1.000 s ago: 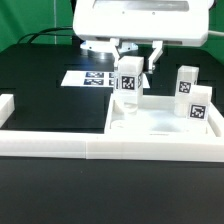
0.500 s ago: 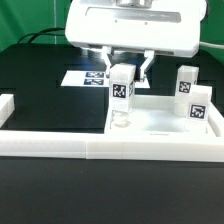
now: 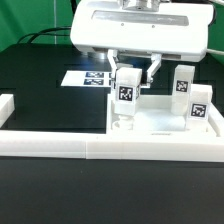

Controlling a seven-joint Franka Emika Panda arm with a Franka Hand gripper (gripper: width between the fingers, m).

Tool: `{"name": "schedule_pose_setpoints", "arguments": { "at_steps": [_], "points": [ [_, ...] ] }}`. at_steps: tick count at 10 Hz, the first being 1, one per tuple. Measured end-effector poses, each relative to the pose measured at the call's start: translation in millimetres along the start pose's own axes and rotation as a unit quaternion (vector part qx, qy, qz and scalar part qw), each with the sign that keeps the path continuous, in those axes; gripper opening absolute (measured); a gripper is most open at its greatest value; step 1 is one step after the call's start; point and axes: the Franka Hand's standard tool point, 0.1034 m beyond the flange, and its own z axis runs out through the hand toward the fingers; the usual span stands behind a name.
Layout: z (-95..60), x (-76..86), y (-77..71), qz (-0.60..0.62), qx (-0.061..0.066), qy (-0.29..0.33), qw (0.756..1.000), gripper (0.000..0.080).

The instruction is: Assemble square table

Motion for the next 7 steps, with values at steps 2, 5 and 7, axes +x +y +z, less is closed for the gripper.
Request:
{"name": "schedule_pose_setpoints", "arguments": {
  "at_steps": [2, 5, 7],
  "points": [
    [-0.2, 0.4, -0.2, -0.001, 0.0, 0.003, 1.0, 0.029],
    [-10.3, 5.1, -2.1, 0.003, 0.006, 0.006, 1.0, 0.029],
    [-12.6, 5.6, 3.6, 0.003, 0.005, 0.006, 1.0, 0.029]
  ]
}}
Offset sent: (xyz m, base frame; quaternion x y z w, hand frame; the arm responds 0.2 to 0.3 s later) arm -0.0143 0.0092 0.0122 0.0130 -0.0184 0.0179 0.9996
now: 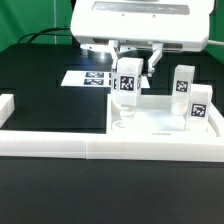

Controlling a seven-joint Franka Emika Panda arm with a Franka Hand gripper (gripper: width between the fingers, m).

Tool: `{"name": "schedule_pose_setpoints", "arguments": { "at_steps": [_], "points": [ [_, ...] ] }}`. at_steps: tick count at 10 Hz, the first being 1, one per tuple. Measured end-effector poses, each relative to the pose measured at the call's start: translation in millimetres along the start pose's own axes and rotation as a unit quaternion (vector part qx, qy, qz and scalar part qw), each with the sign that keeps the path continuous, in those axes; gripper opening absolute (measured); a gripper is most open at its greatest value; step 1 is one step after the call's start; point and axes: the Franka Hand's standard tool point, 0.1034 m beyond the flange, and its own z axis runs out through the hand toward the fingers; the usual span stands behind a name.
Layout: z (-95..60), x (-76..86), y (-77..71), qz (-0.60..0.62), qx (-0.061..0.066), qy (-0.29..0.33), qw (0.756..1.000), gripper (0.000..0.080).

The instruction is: Assemble square table

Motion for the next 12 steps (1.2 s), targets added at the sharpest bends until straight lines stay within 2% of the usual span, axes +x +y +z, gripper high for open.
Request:
{"name": "schedule_pose_setpoints", "arguments": {
  "at_steps": [2, 3, 7, 12],
  "points": [
    [0.6, 2.0, 10.1, 0.002, -0.004, -0.005, 1.0, 0.029],
    [0.9, 1.1, 10.5, 0.002, -0.005, -0.006, 1.0, 0.029],
    [7.3, -13.8, -1.6, -0.003, -0.002, -0.009, 1.0, 0.029],
    [9.8, -11.1, -0.9, -0.008, -0.003, 0.009, 1.0, 0.029]
  ]
}}
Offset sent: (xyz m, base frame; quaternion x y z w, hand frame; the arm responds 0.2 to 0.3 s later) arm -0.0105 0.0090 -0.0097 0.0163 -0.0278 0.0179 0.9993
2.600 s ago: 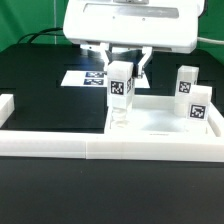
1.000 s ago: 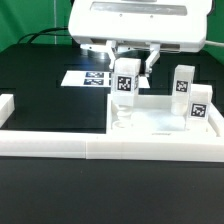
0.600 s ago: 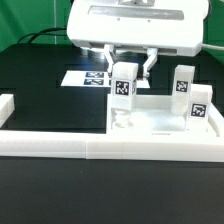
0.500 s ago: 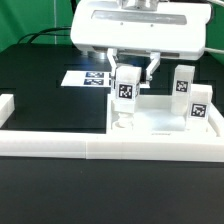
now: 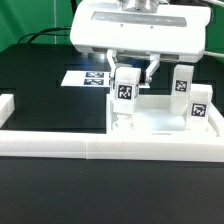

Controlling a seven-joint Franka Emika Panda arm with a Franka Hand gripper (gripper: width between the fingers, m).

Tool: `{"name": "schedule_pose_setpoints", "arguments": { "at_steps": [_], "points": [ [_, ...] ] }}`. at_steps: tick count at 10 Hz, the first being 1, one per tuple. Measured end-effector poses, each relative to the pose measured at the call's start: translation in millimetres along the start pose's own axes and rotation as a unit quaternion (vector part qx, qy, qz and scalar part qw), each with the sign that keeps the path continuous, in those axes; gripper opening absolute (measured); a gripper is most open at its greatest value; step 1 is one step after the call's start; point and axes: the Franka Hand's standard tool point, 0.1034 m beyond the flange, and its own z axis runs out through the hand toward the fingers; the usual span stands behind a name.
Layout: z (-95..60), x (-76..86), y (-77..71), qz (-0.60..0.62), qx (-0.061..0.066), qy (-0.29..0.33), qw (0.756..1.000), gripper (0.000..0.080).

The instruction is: Assemble square table

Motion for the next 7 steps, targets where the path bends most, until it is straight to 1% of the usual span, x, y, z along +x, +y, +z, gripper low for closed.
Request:
{"name": "schedule_pose_setpoints", "arguments": {
  "at_steps": [1, 2, 4, 5, 6, 7],
  "points": [
    [-1.2, -0.2, -2.7, 0.004, 0.001, 0.001, 1.0, 0.029],
    [-3.1, -3.0, -8.8, 0.008, -0.001, 0.002, 1.0, 0.029],
    [-2.5, -2.3, -5.6, 0.003, -0.003, 0.002, 1.0, 0.029],
    [-3.1, -1.4, -6.5, 0.005, -0.002, -0.006, 1.0, 0.029],
    [-11.1, 7.5, -5.3, 0.016, 0.005, -0.022, 1.0, 0.029],
    [-17.1, 15.2, 1.6, 0.02, 0.008, -0.033, 0.999, 0.029]
  ]
}}
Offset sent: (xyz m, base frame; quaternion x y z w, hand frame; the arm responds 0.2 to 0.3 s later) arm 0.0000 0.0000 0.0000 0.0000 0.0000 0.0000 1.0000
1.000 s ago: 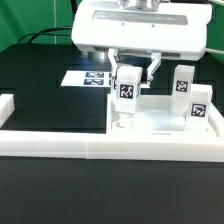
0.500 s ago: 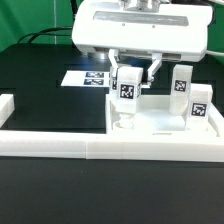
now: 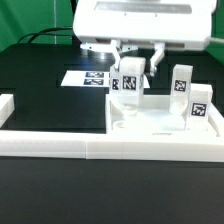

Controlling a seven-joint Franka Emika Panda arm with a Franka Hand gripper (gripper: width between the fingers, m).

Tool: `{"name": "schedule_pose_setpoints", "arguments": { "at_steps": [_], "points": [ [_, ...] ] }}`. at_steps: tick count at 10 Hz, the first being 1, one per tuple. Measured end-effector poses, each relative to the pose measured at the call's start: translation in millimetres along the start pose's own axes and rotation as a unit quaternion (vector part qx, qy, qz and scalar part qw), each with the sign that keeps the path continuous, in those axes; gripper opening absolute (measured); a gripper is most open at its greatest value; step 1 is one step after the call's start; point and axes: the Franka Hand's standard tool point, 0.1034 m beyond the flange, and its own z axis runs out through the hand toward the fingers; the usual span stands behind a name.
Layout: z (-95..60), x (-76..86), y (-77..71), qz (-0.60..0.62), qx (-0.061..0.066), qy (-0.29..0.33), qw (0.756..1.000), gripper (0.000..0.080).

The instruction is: Assemble square table

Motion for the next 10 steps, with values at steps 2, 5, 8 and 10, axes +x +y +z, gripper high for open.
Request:
{"name": "schedule_pose_setpoints", "arguments": {
  "at_steps": [2, 5, 8, 10],
  "points": [
    [-6.2, 5.0, 8.8, 0.014, 0.006, -0.035, 0.999, 0.029],
    [2.2, -3.9, 13.8, 0.012, -0.001, -0.043, 0.999, 0.029],
    [10.2, -9.9, 15.1, 0.009, -0.006, -0.049, 0.999, 0.029],
    [16.2, -12.6, 12.1, 0.004, -0.008, -0.044, 0.999, 0.029]
  ]
}}
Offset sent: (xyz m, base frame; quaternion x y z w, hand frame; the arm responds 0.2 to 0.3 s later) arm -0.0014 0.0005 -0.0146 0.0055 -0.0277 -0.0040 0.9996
